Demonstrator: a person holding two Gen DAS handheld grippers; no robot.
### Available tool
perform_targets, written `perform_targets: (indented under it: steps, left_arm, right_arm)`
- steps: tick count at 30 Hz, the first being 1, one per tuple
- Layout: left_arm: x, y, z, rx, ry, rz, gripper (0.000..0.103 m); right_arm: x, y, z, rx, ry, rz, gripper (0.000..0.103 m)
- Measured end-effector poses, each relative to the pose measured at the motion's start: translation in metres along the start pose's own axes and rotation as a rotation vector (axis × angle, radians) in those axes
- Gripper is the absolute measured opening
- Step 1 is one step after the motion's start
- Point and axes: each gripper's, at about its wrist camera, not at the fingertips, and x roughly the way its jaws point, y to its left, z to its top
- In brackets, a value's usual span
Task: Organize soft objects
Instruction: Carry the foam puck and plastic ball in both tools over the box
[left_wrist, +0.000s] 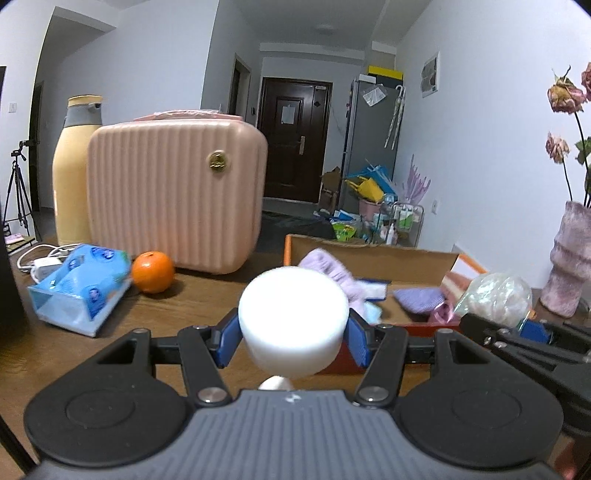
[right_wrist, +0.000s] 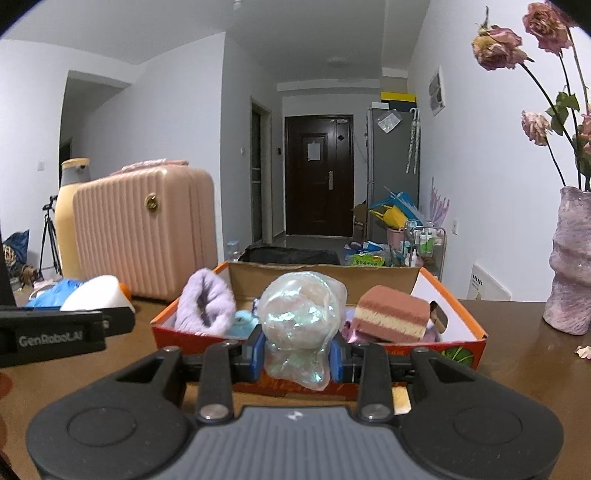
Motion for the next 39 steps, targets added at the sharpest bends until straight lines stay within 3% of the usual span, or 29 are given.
perform_targets:
  steps: [19,39]
  left_arm:
    - [0.047,-0.052,0.032,-0.065,-0.045,-0.030,0.059]
    - [0.106,-0.076,0.053,-0.088,-0.057,-0.009,0.059]
  right_arm:
    - [0.041,-0.040,0.033,0.073,-0.044,0.012,0.033]
    - [0.104,-0.054,0.048,0.110,-0.001,-0.036,0.033]
